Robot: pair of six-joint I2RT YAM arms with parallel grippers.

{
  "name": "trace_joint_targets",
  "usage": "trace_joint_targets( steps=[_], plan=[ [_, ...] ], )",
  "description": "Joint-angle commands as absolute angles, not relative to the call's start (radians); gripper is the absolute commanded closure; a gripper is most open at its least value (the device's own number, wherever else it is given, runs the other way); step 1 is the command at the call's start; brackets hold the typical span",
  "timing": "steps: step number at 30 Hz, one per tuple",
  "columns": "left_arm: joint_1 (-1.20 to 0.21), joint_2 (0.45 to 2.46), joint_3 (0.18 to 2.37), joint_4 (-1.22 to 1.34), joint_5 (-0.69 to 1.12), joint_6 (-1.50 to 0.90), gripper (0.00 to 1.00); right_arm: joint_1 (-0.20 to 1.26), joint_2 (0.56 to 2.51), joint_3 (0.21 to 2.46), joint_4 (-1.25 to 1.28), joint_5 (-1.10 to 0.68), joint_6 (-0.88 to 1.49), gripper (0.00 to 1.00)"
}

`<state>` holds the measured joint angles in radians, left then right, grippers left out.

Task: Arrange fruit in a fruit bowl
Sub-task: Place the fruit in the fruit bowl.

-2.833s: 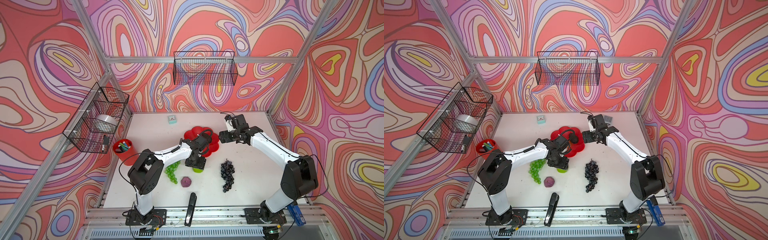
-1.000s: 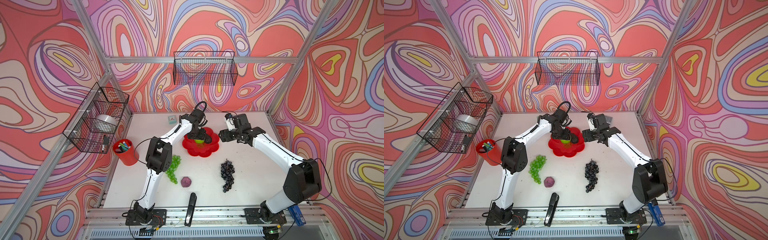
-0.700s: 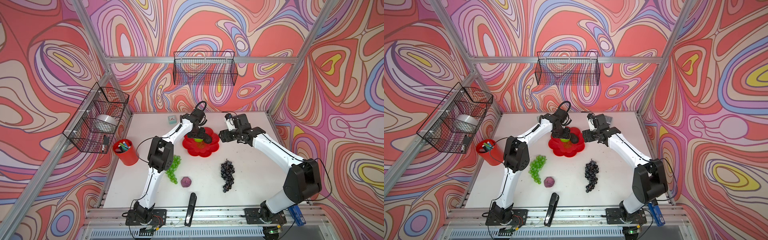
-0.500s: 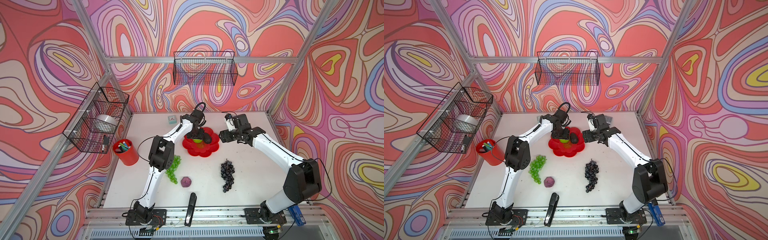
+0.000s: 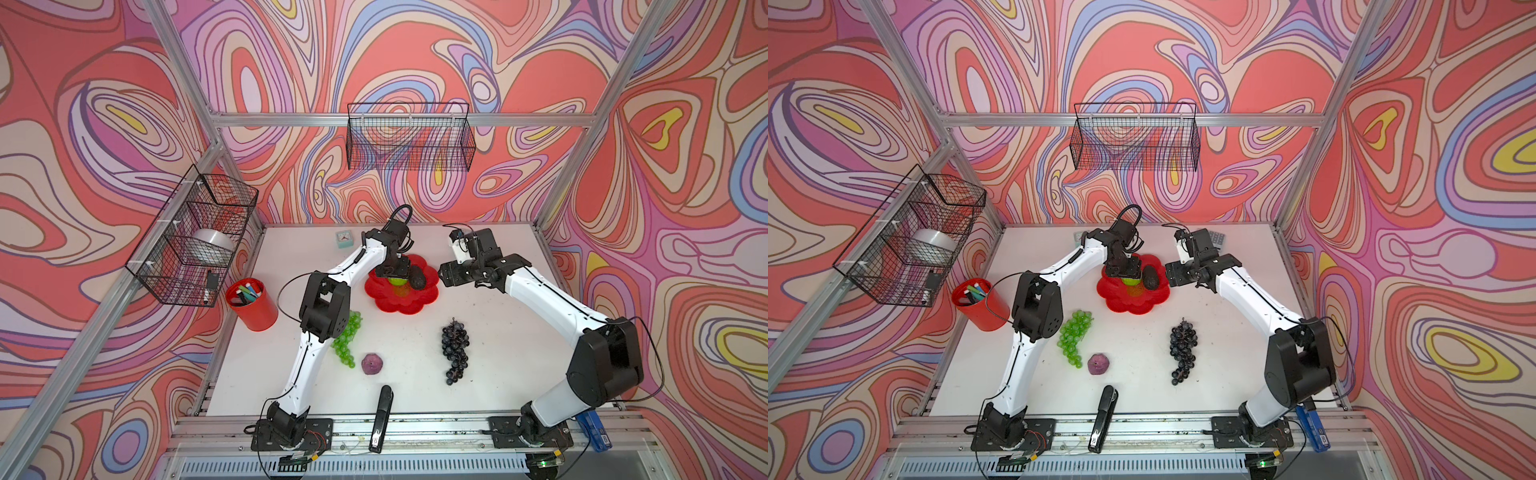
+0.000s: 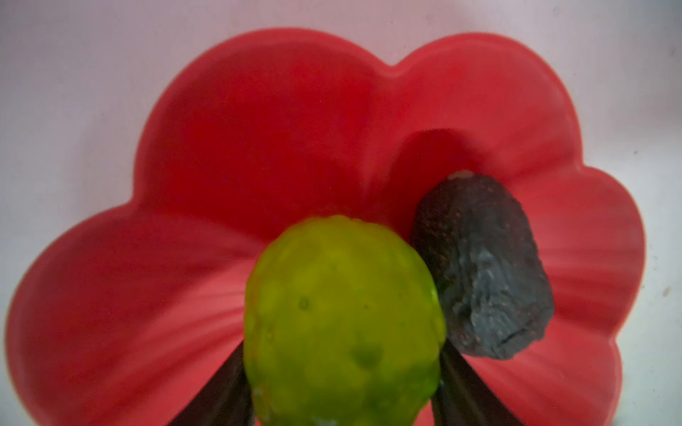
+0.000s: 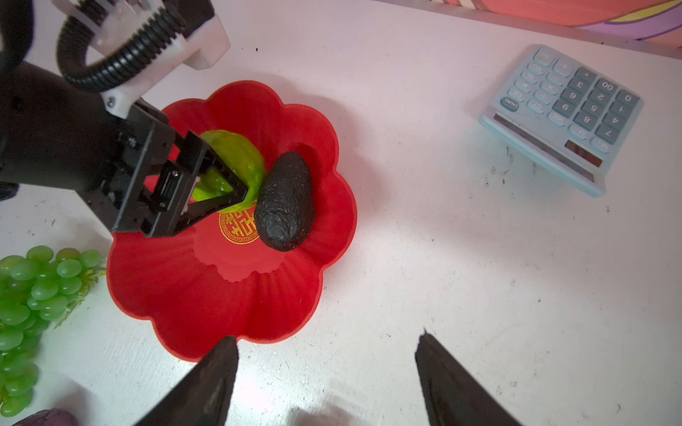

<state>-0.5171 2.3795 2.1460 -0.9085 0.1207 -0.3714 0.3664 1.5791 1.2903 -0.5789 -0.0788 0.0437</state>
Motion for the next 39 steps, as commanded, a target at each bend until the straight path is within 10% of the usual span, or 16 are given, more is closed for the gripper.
trace_joint_targets(
  steps=[1, 22, 39],
  plan=[
    [-0.514, 2.401, 2.172, -0.928, 0.11, -0.393, 0.41, 0.368, 1.524, 1.292, -0.598, -0.068, 0.047, 0.19],
    [-0.514, 2.128, 2.097, -1.011, 0.071, -0.354, 0.18, 0.367, 1.463, 1.266, -0.577, -0.085, 0.055, 0.16],
    [-0.685, 1.472, 1.256, -0.925, 0.089, -0.482, 0.28, 0.435, 1.587, 1.251, -0.41, -0.149, 0.184, 0.27]
  ],
)
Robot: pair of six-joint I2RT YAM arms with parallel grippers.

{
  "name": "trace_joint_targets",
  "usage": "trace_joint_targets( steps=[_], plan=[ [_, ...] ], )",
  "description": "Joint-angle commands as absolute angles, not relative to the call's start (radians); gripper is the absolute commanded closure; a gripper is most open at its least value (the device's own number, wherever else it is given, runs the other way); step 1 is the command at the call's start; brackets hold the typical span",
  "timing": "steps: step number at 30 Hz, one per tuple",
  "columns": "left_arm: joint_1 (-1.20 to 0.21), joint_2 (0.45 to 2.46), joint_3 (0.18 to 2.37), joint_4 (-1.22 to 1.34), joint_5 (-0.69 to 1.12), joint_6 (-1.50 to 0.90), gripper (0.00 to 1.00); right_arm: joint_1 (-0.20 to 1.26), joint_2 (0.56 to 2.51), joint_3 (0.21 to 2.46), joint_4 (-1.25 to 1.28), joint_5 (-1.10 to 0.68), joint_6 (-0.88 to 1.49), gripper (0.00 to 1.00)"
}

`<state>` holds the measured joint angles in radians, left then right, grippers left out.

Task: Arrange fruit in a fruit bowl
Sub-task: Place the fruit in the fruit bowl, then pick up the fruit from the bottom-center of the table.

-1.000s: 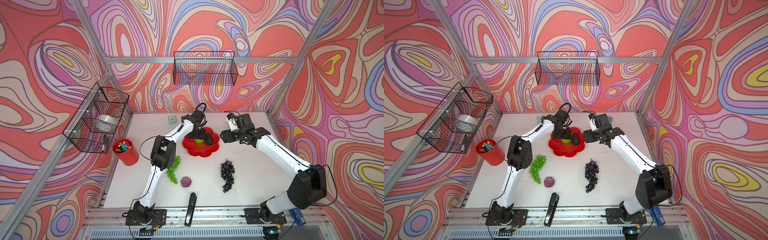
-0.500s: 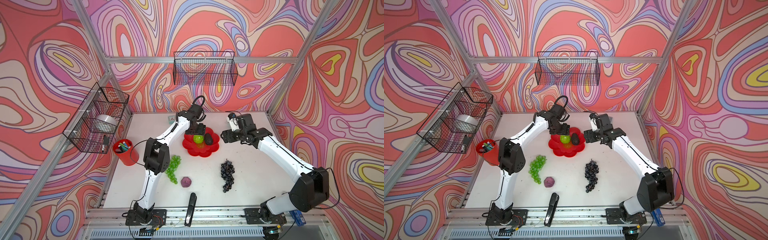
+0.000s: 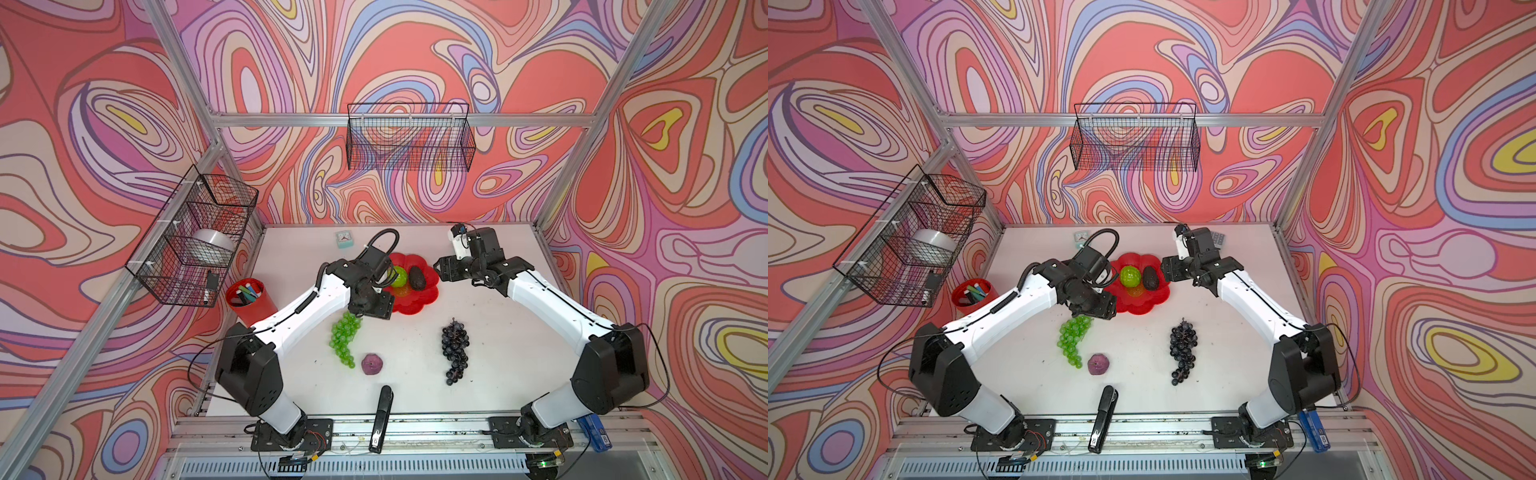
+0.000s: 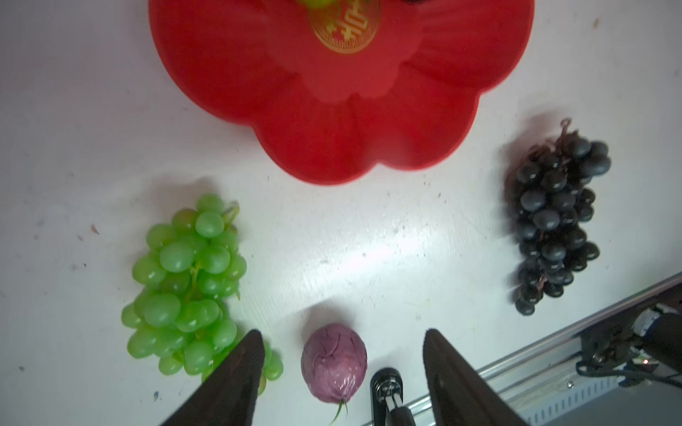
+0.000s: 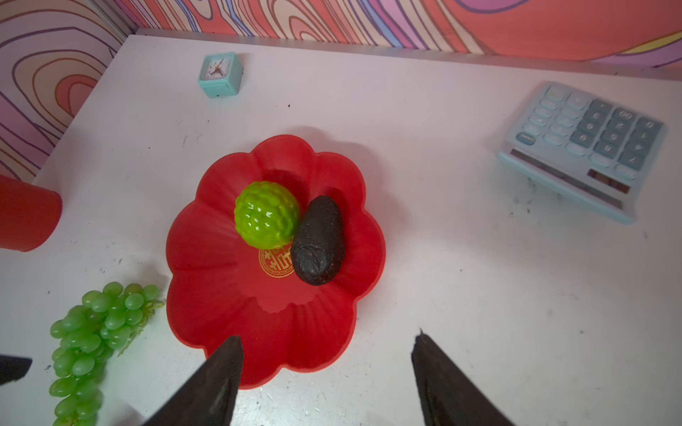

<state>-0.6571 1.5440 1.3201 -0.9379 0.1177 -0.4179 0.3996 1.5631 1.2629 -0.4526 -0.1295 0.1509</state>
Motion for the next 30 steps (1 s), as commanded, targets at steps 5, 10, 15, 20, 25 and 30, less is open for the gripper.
trace_joint_targets(
  steps=[5, 10, 15, 20, 25, 30],
  plan=[
    [-0.706, 1.385, 1.079, -0.812, 0.156, -0.567, 0.3, 0.526, 1.606, 1.239, -0.488, -0.15, 0.173, 0.28],
    [-0.74, 1.382, 0.993, -0.793, 0.163, -0.621, 0.31, 0.584, 1.6, 1.177, -0.511, -0.198, 0.211, 0.33],
    [-0.77, 1.403, 0.934, -0.782, 0.189, -0.659, 0.31, 0.628, 1.591, 1.146, -0.522, -0.142, 0.218, 0.33],
    [-0.783, 1.439, 0.912, -0.806, 0.163, -0.686, 0.31, 0.628, 1.592, 1.147, -0.504, -0.136, 0.233, 0.33],
    [-0.783, 1.485, 0.913, -0.803, 0.155, -0.669, 0.26, 0.628, 1.614, 1.163, -0.497, -0.137, 0.22, 0.33],
    [-0.784, 1.533, 0.914, -0.776, 0.166, -0.66, 0.25, 0.628, 1.615, 1.163, -0.494, -0.128, 0.217, 0.33]
  ],
)
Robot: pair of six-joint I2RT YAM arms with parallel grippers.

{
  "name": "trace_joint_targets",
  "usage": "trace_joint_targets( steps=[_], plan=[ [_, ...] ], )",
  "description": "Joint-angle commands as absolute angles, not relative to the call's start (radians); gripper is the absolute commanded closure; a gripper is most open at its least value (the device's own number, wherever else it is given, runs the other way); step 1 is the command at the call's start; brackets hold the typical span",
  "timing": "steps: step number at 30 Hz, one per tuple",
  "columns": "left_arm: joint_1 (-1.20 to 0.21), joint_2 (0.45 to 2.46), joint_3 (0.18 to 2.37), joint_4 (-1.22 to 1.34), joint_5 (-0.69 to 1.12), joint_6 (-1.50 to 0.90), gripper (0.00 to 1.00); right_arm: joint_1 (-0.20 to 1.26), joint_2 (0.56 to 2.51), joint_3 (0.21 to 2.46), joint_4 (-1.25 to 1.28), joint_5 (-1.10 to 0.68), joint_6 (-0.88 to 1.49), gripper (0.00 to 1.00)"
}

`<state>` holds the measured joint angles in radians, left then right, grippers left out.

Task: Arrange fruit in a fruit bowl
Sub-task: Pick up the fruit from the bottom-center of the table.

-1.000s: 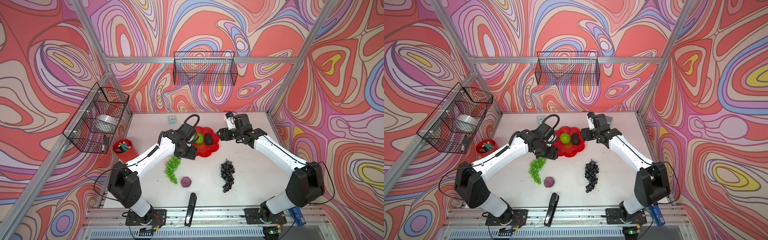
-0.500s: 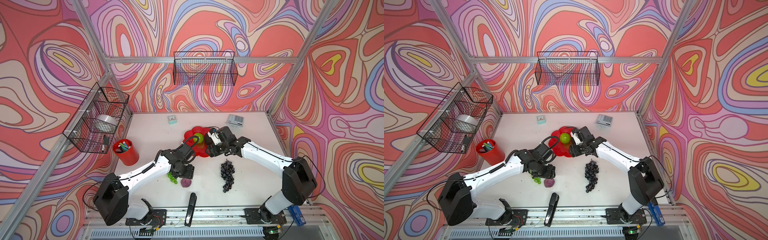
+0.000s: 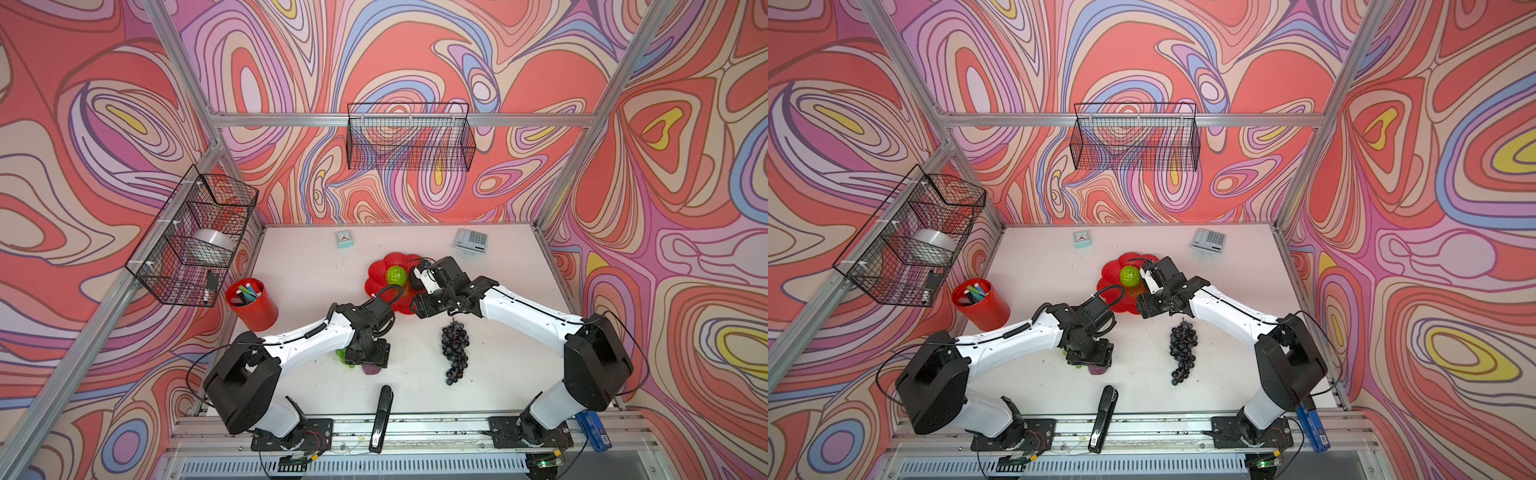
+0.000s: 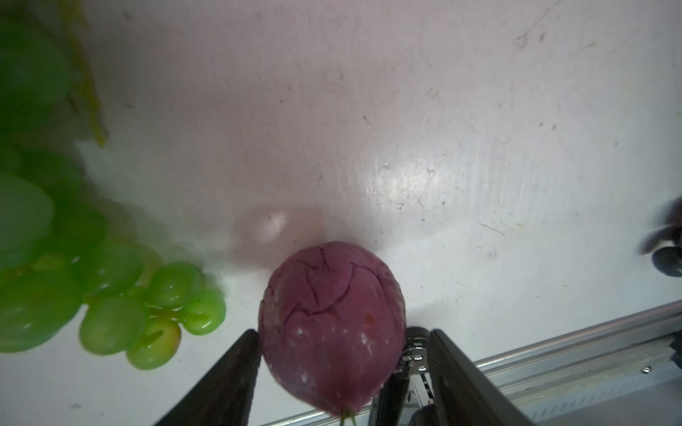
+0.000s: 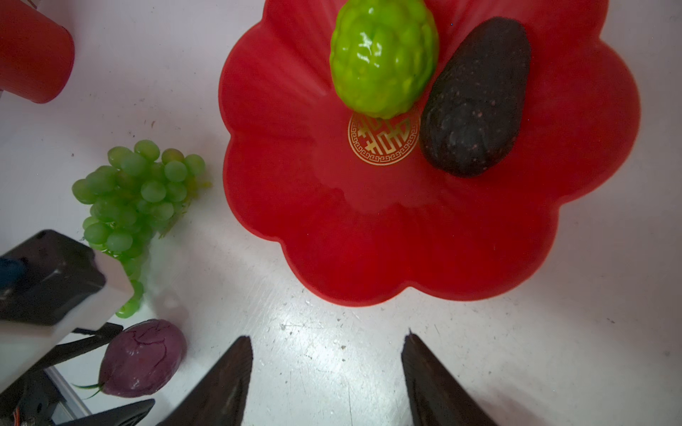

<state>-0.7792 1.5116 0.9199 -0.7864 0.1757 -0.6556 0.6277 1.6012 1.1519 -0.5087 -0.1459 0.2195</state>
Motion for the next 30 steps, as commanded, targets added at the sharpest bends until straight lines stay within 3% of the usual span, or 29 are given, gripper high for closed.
trace_joint_targets(
  steps=[1, 8, 15, 23, 30],
  plan=[
    [-0.783, 1.542, 0.913, -0.769, 0.17, -0.66, 0.25, 0.628, 1.612, 1.161, -0.491, -0.126, 0.216, 0.33],
    [-0.784, 1.582, 0.901, -0.732, 0.177, -0.663, 0.33, 0.627, 1.608, 1.146, -0.486, -0.116, 0.216, 0.32],
    [-0.783, 1.584, 0.894, -0.737, 0.193, -0.67, 0.52, 0.629, 1.604, 1.15, -0.489, -0.104, 0.212, 0.32],
    [-0.782, 1.509, 1.003, -0.845, 0.162, -0.627, 0.53, 0.628, 1.586, 1.155, -0.499, -0.082, 0.21, 0.32],
    [-0.742, 1.555, 1.26, -0.939, 0.115, -0.514, 0.52, 0.56, 1.567, 1.177, -0.544, -0.068, 0.221, 0.33]
  ],
)
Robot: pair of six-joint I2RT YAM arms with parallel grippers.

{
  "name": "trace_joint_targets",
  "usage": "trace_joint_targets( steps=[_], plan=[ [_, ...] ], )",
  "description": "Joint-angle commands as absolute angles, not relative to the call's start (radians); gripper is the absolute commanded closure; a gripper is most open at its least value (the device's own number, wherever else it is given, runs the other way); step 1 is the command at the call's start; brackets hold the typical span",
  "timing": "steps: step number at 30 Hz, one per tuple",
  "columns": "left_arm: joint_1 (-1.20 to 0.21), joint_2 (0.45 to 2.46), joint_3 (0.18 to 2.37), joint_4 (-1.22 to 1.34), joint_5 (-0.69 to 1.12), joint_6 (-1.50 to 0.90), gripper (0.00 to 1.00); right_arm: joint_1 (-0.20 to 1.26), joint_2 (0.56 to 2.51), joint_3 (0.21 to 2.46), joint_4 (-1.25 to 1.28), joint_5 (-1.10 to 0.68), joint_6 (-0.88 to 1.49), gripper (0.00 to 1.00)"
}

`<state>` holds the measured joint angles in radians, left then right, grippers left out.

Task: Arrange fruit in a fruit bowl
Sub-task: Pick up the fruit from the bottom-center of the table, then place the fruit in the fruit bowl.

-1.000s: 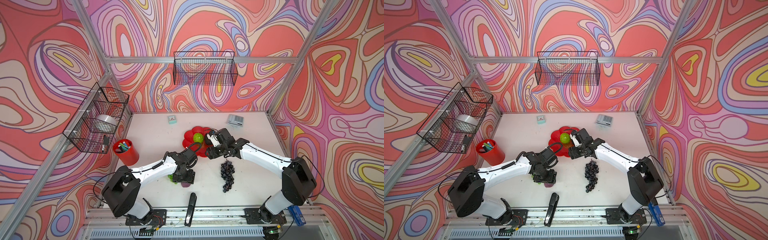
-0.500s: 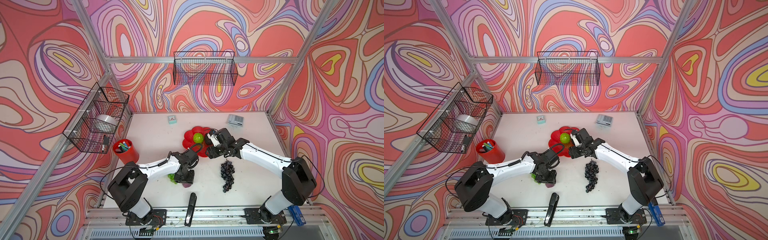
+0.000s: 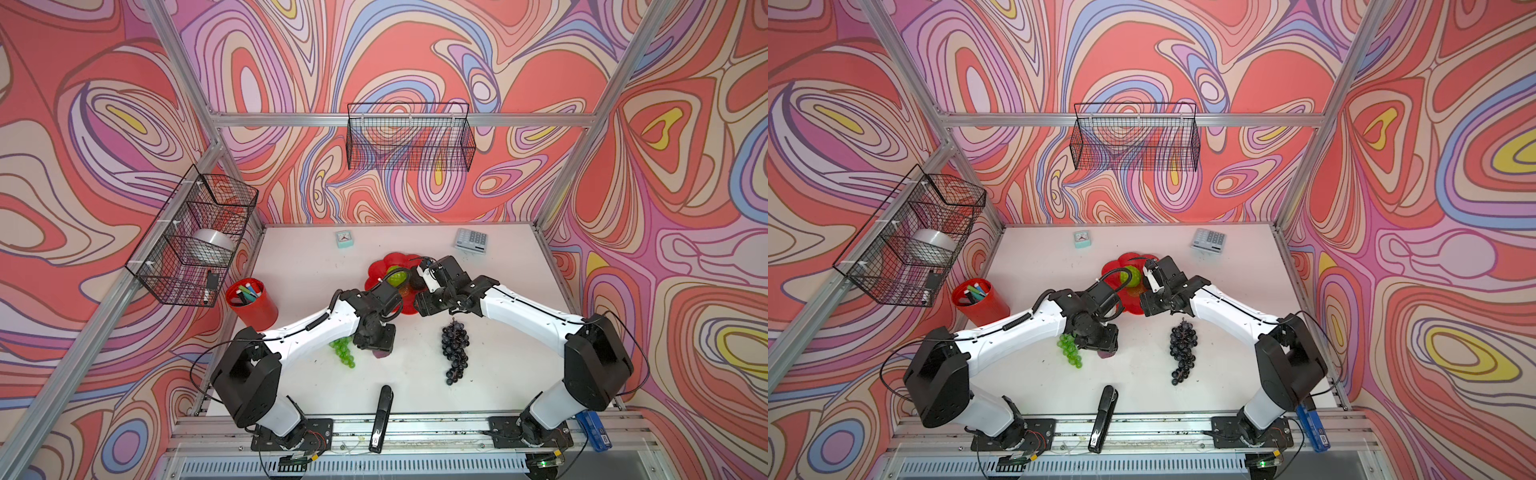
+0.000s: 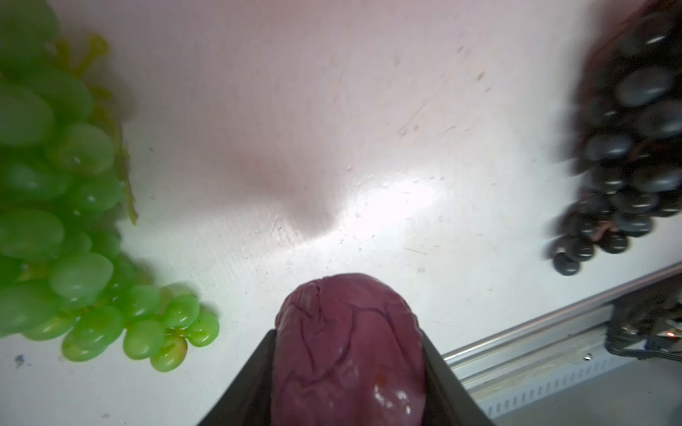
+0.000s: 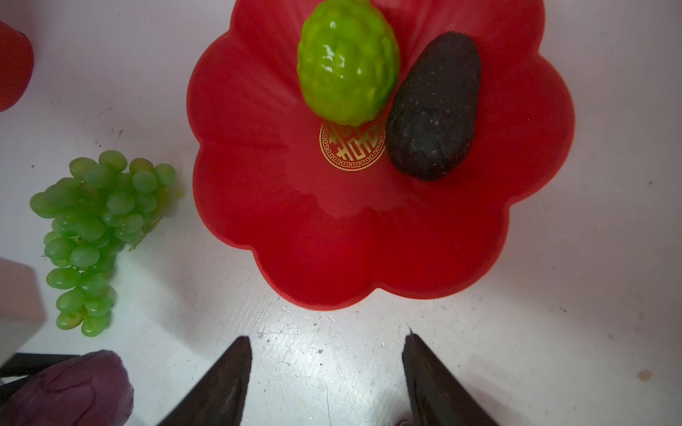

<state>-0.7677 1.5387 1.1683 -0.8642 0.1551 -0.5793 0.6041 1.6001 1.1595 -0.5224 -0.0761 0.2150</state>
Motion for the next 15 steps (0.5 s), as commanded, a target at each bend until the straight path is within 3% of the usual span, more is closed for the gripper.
trace_joint_targets(
  steps=[1, 15],
  plan=[
    [-0.732, 1.573, 1.296, -0.942, 0.116, -0.5, 0.52, 0.538, 1.561, 1.174, -0.546, -0.083, 0.226, 0.33],
    [-0.55, 1.858, 1.646, -0.896, 0.191, -0.385, 0.53, 0.301, 1.482, 1.042, -0.525, -0.205, 0.274, 0.34]
  ],
)
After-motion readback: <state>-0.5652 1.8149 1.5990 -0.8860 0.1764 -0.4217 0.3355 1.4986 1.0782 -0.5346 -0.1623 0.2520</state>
